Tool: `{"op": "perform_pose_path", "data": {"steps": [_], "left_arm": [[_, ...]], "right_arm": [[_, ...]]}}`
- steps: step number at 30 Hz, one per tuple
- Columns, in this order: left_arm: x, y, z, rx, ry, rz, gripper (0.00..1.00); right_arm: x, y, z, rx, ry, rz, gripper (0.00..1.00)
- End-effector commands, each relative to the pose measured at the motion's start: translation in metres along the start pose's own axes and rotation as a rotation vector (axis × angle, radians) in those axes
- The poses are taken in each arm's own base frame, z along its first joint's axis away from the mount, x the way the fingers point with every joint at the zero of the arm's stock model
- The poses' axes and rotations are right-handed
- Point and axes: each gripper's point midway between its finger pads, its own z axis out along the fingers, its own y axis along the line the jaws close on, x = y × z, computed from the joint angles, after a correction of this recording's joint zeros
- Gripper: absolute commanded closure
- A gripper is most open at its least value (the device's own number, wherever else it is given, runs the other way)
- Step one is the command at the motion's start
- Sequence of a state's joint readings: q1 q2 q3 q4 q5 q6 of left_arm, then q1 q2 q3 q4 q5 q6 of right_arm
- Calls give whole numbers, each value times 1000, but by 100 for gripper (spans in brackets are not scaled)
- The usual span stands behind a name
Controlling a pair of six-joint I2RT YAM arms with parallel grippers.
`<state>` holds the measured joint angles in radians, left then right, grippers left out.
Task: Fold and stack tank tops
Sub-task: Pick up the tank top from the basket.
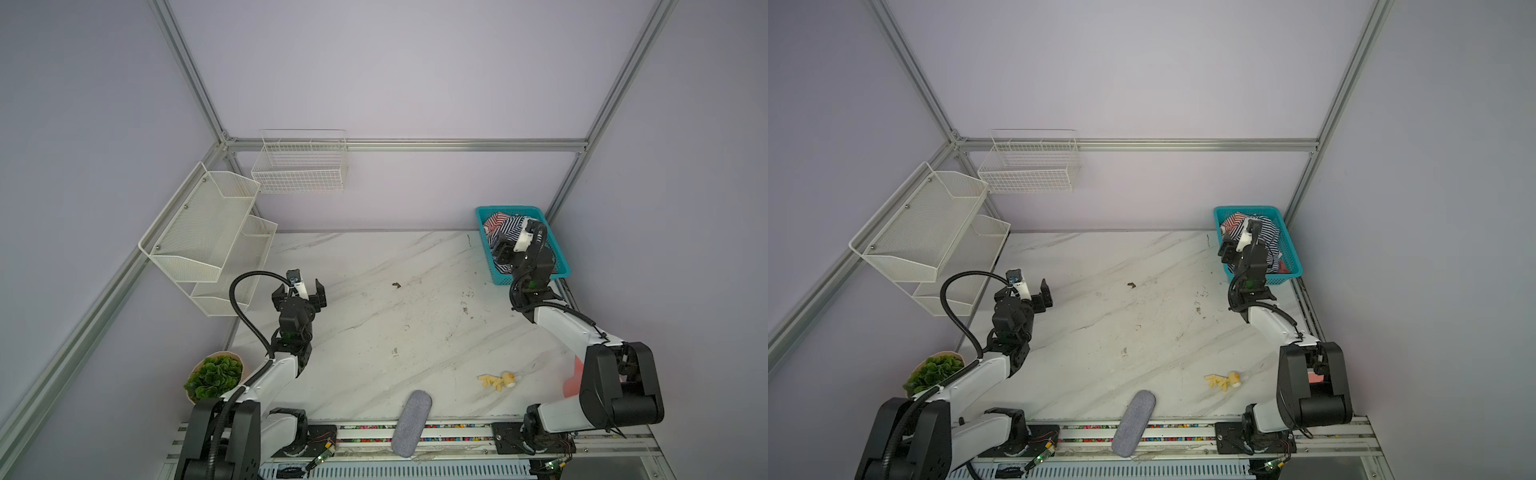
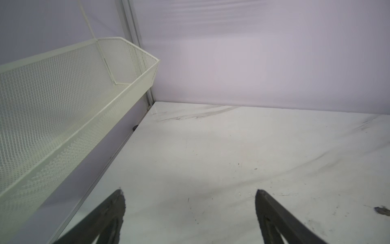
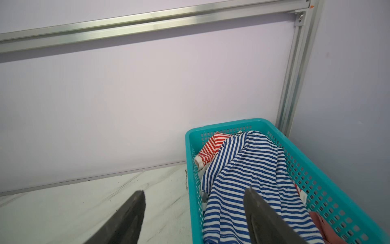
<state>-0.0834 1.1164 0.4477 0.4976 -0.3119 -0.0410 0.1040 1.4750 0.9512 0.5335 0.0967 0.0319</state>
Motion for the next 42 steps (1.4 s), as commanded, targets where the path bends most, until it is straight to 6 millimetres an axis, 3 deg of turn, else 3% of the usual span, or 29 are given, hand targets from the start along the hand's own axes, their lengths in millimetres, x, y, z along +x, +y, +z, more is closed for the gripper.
{"op": "perform_pose_path", "data": {"steps": [1,8,14,21,27,33,38,42], "left_arm": [[-35,-33,-6,177,36,-68,7],[-39,-96,-33,477,194,-195,11],[-33,-131,-57,575,231,-181,11],[-23,-151,-66,605,271,-182,10],[-21,-160,-69,618,284,-181,10],[-23,-165,-72,629,283,-177,10],[-28,-167,-75,639,277,-177,10],[-29,-167,-77,638,271,-171,10]], "right_arm": [[49,0,20,21,257,-29,24],[92,-18,77,84,455,-28,24],[127,-52,105,123,542,95,29],[155,-72,120,82,602,218,35],[173,-62,123,-5,652,274,39],[171,-52,122,-69,659,314,43],[175,-41,120,-134,679,346,62],[183,-39,117,-153,704,366,86]]}}
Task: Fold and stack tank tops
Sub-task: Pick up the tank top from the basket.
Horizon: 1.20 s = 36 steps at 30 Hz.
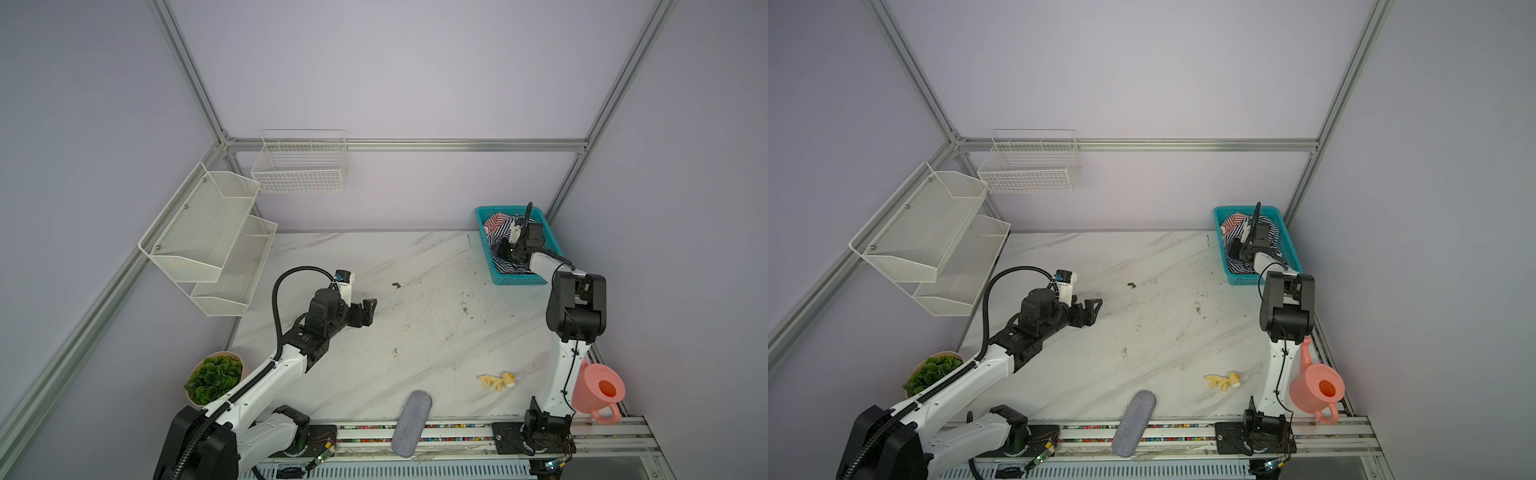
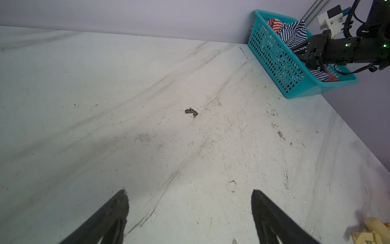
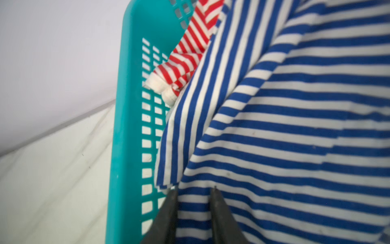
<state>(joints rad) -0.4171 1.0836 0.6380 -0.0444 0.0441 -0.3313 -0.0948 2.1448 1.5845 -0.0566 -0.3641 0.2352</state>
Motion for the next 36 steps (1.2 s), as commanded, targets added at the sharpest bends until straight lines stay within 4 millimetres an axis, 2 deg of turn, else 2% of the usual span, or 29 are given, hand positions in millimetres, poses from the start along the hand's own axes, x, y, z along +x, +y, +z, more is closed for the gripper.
{"op": "perform_pose_path", "data": {"steps": [1,3,7,11,14,19,24,28,31,32,33,36], "left_arm": [[-55,-17,-14,31,-128,0,10],[-55,-18,-15,32,-126,3,10],[-57,-19,-16,32,-128,6,10],[-61,-22,-20,35,-142,8,10],[-62,-23,-23,37,-151,9,10],[-64,-26,-25,46,-156,5,10],[-62,-33,-23,69,-149,11,10],[-63,-39,-25,86,-156,13,10],[-66,-42,-26,97,-168,12,10],[-67,-43,-27,101,-174,11,10],[-68,-44,-28,105,-179,11,10],[-71,-47,-29,115,-192,7,10]], "right_arm": [[13,2,5,-45,52,23,91],[13,2,2,-50,50,23,100],[4,7,-9,-54,24,8,100],[-8,22,-30,-84,-24,-27,100],[-17,35,-55,-106,-70,-51,100],[-36,60,-110,-138,-187,-101,100],[-42,87,-162,-198,-281,-133,100],[-46,123,-205,-292,-350,-181,100],[-51,159,-240,-373,-415,-226,100],[-53,170,-246,-400,-428,-236,100],[-57,187,-266,-437,-468,-258,100],[-68,227,-299,-526,-532,-297,100]]}}
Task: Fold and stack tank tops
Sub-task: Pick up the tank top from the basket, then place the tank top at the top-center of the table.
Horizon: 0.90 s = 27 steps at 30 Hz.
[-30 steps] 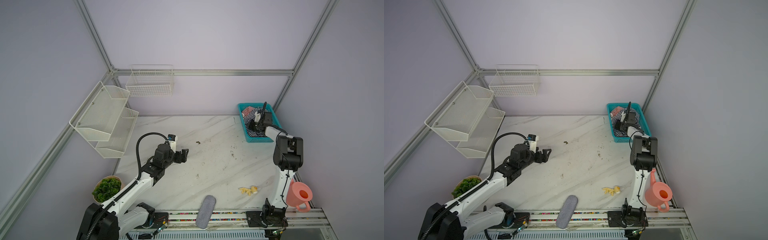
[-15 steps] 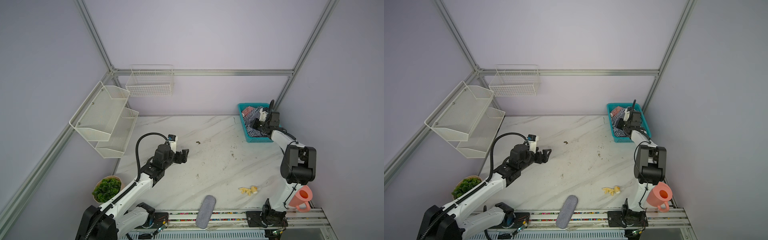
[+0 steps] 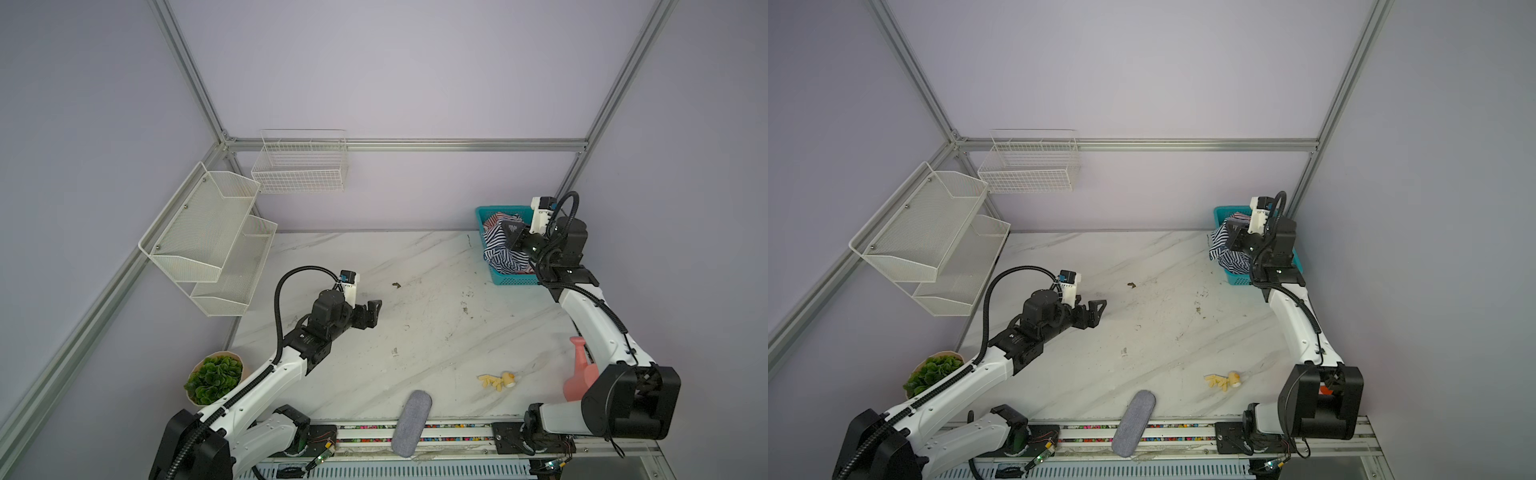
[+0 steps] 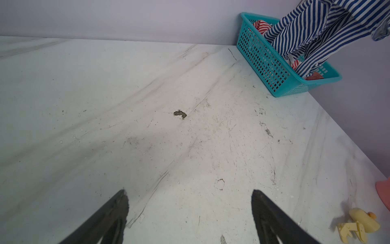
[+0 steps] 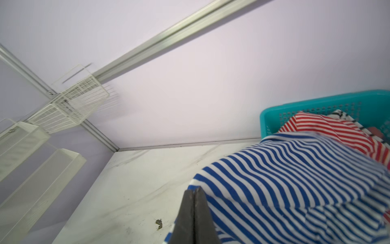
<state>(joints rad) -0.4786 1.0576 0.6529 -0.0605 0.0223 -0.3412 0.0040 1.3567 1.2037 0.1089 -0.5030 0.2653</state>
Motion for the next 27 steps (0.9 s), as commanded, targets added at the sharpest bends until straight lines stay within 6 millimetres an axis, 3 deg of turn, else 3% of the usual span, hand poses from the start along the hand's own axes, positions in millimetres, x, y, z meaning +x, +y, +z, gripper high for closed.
{"op": "perform_pose_path", "data": {"steps": [1,6,10,15,23,27], "left_arm": [[-68,-27,-21,78,-181,-9,10],[-70,-29,-23,82,-195,-12,10],[-75,-28,-28,71,-218,-13,10],[-83,-23,-43,41,-263,-10,10],[-96,-11,-86,-32,-355,-8,10],[-100,-6,-106,-51,-400,-17,10]], "right_arm": [[-57,67,-16,-166,-150,-73,100],[-98,144,-21,-392,-243,-87,100],[-107,194,-1,-560,-238,-77,100],[-100,260,18,-808,-195,-38,100],[-83,319,48,-1050,-129,44,100],[-70,329,57,-1107,-84,70,100]]}}
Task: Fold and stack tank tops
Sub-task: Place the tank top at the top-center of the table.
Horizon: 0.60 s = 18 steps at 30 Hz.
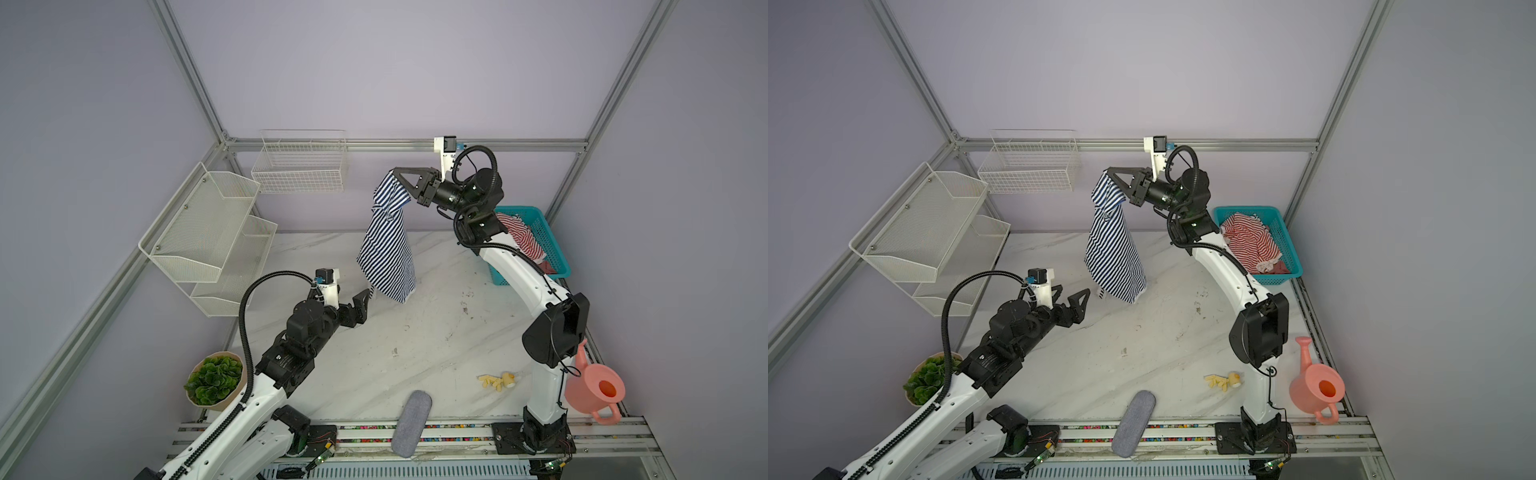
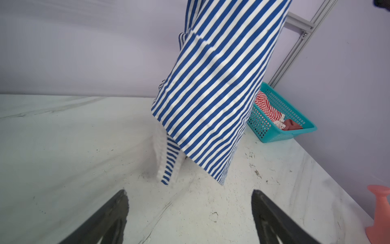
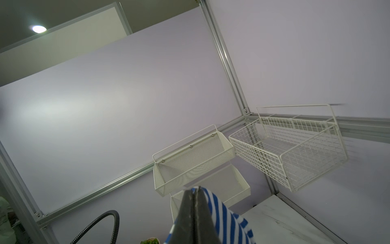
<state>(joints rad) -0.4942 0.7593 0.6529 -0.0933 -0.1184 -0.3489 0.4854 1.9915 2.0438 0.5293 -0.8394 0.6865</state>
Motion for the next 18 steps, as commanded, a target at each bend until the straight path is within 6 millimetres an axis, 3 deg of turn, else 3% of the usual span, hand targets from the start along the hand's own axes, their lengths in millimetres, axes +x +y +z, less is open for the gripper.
{"op": "perform_pose_path", "data": {"steps": [1,4,8,10,15,18], "left_arm": [[-44,-4,-21,-14,-115,-2,10],[-46,-2,-27,-17,-124,3,10],[-44,-2,-26,-21,-108,19,10],[-42,-2,-23,-22,-93,23,10],[-30,0,-7,-41,-38,27,10],[-19,3,8,-65,12,26,10]], "right_arm": [[-18,41,0,-136,-32,-23,100],[9,25,-5,-100,22,36,100],[68,-6,-34,14,111,124,100],[97,-27,-58,101,142,174,100],[169,-94,-143,406,225,327,100],[190,-135,-189,610,273,362,100]]}}
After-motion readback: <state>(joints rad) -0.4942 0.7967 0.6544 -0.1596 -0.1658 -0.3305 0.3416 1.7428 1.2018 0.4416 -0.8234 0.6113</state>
